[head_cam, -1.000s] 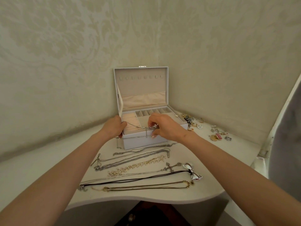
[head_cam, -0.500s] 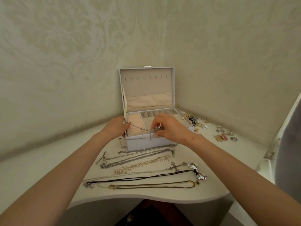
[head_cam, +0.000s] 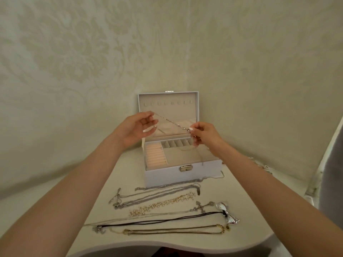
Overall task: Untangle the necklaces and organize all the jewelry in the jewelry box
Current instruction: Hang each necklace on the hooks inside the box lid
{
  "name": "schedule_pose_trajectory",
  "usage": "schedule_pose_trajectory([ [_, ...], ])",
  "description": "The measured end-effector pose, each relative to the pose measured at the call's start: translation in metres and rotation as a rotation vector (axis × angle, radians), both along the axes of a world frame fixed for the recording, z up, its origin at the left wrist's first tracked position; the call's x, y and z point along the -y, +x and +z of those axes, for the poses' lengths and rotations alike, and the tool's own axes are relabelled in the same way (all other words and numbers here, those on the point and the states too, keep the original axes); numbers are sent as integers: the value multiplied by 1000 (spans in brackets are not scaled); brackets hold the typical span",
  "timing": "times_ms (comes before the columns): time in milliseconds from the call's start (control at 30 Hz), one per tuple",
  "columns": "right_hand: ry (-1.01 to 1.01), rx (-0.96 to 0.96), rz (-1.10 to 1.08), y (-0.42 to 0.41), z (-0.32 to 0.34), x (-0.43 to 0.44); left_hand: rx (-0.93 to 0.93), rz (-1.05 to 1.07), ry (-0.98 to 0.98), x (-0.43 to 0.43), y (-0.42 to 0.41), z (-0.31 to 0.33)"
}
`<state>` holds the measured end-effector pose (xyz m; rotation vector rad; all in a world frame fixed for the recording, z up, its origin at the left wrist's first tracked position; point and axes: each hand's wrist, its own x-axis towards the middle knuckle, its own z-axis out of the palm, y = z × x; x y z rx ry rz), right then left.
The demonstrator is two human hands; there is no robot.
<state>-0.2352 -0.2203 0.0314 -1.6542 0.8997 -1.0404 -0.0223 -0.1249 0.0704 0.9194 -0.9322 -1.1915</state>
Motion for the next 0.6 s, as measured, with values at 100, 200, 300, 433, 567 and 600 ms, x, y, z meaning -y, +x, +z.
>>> schedule_pose_trajectory([
  [100, 63, -20, 58, 5, -6, 3, -134, 15, -75, 10, -6, 5],
  [200, 72, -37, 88, 8, -9, 5, -172, 7, -138, 20, -8, 14],
  [300, 70, -21, 117, 7, -10, 9, -123, 47, -157, 31, -8, 20],
  [433, 49, 26, 106, 3, -7, 13, 244, 259, -143, 43, -3, 20],
  [567, -76, -11, 157, 0, -1, 8, 642, 437, -140, 50, 0, 19],
  [600, -105, -55, 200, 0, -1, 5, 679, 456, -147, 51, 0, 19],
])
